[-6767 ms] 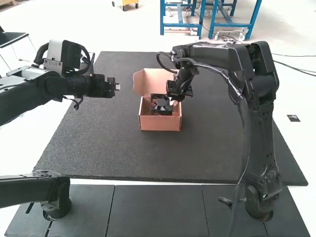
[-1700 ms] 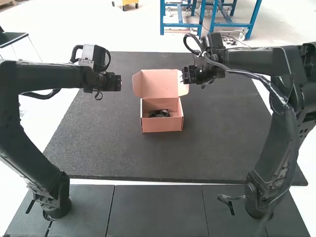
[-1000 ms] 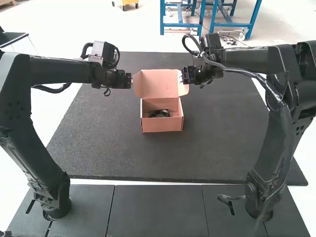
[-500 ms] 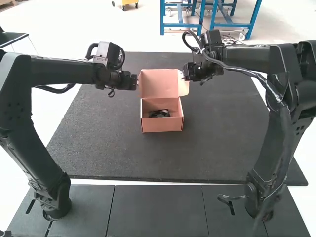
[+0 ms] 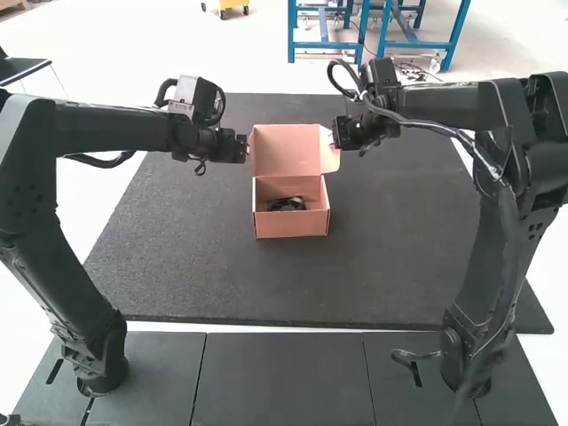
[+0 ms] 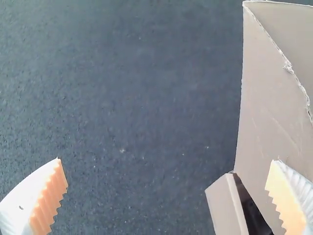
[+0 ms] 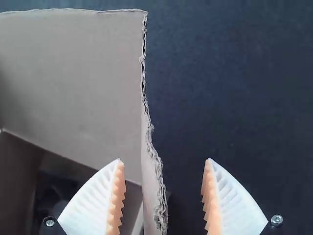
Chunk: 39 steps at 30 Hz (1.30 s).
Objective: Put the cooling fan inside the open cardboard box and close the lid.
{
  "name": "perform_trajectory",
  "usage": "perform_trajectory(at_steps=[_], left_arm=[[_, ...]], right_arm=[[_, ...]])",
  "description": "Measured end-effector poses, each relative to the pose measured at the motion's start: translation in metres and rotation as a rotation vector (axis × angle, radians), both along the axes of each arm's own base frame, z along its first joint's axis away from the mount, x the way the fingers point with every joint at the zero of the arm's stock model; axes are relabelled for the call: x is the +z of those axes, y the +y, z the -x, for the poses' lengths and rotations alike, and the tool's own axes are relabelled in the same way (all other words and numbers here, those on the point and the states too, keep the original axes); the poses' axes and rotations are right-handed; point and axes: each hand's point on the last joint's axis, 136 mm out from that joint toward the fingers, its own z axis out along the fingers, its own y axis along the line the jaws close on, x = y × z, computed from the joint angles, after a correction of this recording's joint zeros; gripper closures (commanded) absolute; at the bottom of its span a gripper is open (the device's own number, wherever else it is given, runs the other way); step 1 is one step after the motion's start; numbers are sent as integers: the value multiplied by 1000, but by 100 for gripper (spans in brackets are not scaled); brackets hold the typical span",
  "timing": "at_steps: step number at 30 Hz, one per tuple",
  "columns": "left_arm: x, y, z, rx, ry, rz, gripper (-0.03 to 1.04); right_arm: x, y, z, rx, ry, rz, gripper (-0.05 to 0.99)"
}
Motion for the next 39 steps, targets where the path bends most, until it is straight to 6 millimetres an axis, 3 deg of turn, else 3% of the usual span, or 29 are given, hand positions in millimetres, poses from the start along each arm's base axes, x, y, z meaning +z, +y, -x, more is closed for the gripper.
perform_trajectory(at_steps=[9,17,26,34,39], left_arm=[[0,0,0,2,3,1,5],[-2,0,1,1,8,-1,5],[-2,0,1,1,8,-1,5],[-1,0,1,1,7,0,5],[-2,0,1,2,8,-1,5]], right_arm=[[13,3,-7,1,-28,-13,60],[12,3,-6,1,-20,-11,73],[10,2,-4,-1,-8,-8,73],[22,3,-7,-1,-22,-14,73],[18,2,-4,-1,-4,-7,82]])
